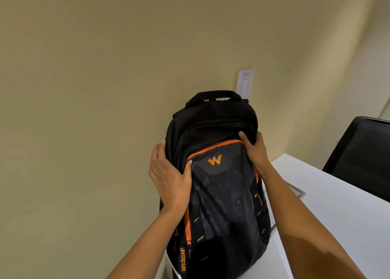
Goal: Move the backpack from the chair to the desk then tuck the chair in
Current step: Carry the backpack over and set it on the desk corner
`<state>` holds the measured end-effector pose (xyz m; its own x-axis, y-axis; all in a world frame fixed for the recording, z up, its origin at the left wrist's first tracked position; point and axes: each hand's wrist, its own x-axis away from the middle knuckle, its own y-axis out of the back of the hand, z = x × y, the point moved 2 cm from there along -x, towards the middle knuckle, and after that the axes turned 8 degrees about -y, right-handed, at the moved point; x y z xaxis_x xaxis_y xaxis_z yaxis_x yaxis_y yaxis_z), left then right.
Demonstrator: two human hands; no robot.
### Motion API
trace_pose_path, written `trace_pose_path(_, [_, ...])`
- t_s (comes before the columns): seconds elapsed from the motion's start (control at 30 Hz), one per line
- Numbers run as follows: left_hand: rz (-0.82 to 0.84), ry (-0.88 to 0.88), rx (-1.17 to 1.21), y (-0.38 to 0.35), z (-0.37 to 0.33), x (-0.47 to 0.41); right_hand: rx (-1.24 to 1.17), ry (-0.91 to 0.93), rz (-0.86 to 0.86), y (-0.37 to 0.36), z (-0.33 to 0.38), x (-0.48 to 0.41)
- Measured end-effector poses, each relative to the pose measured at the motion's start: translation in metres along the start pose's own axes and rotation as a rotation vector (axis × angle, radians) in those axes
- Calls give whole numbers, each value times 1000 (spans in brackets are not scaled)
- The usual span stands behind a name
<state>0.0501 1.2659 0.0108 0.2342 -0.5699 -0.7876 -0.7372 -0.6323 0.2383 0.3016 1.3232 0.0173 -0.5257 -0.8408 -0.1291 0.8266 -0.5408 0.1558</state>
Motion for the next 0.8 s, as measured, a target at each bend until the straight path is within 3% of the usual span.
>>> trace_pose_path(0.2, [52,-369,-278,-8,0,7,82,27,-3,-8,1,5])
trace_pose_path(0.37, [160,-484,-380,-9,8,13,131,28,47,-4,-8,14])
trace_pose_path(0.43, [169,-421,-300,-7,9,14,158,2,73,-1,-20,20])
trace_pose_path(0.53, [105,-116,-136,-2,7,11,133,-34,64,1,-32,25])
trace_pose_path(0.6, [85,-4,-33,-2,1,9,86,-50,9,-3,-30,25])
trace_pose_path(0.8, [-8,-113,82,-4,-19,-9,-15,-22,-82,-12,-13,14])
